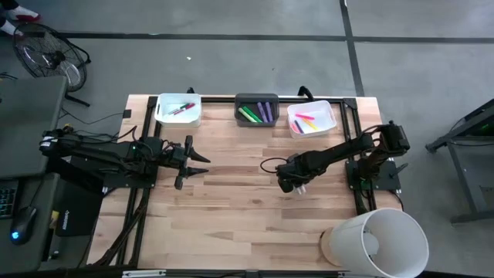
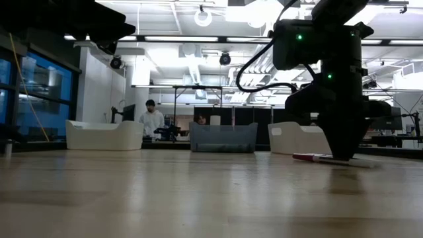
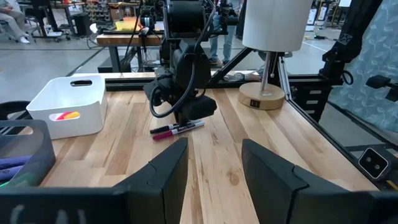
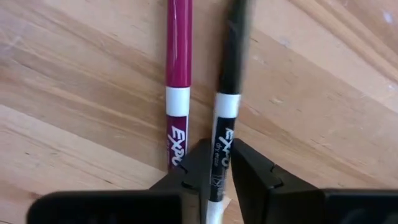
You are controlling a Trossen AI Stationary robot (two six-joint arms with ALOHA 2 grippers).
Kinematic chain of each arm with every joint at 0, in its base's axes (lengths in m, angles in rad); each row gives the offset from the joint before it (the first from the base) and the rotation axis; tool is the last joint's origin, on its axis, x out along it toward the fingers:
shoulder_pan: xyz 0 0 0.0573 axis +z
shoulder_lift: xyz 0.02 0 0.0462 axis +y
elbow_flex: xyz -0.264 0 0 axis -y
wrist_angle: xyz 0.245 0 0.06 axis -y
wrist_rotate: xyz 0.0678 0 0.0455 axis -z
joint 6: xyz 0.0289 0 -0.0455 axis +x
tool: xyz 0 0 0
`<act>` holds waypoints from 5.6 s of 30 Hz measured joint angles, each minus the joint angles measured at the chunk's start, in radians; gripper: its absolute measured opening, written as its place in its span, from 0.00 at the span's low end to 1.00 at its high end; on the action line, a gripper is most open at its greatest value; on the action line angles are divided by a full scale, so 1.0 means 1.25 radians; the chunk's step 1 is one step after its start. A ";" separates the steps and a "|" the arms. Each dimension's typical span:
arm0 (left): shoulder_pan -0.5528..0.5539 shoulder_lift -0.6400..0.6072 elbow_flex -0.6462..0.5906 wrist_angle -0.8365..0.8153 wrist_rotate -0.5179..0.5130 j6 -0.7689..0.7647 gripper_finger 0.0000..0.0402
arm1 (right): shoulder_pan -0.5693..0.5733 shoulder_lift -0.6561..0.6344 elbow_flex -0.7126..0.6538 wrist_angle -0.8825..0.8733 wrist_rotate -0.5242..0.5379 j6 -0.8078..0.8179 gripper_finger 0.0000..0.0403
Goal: Pick & Place Markers
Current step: Put the black highlighter pen into the left white bin
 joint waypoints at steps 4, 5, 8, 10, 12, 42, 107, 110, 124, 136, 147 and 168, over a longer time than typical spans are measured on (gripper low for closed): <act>0.000 0.000 0.000 0.000 0.001 0.000 0.37 | 0.000 0.000 0.000 0.000 0.001 -0.007 0.08; 0.000 0.000 0.000 0.000 0.002 0.000 0.37 | 0.000 0.000 0.000 -0.001 0.002 -0.013 0.07; 0.000 0.000 0.000 0.000 0.002 0.000 0.37 | 0.000 0.000 0.000 -0.002 0.007 -0.029 0.07; 0.000 0.000 0.000 0.000 0.002 0.000 0.37 | 0.000 0.000 0.000 -0.003 0.012 -0.039 0.08; 0.000 0.000 0.000 0.000 0.002 0.000 0.37 | 0.000 0.000 0.000 -0.004 0.018 -0.048 0.09; 0.000 0.083 0.001 0.102 -0.104 -0.003 0.37 | -0.028 -0.240 -0.002 0.315 0.386 -0.469 0.07; 0.142 0.645 0.296 0.539 0.113 -0.059 0.08 | -0.030 -0.238 0.000 0.878 0.182 -0.967 0.10; 0.142 0.645 0.296 0.538 0.113 -0.059 0.08 | -0.030 -0.238 0.000 0.876 0.182 -0.967 0.09; 0.142 0.645 0.296 0.537 0.113 -0.060 0.09 | -0.030 -0.238 0.000 0.871 0.223 -0.951 0.23; 0.141 0.645 0.295 0.515 0.116 -0.039 0.09 | -0.033 -0.283 0.000 0.764 0.374 -0.946 0.37; 0.163 0.596 0.294 0.381 0.045 0.003 0.10 | -0.031 -0.310 0.000 0.569 0.408 -0.829 0.37; 0.398 0.379 0.294 -0.232 -0.007 0.123 0.10 | 0.012 -0.307 -0.157 0.649 0.407 -0.636 0.37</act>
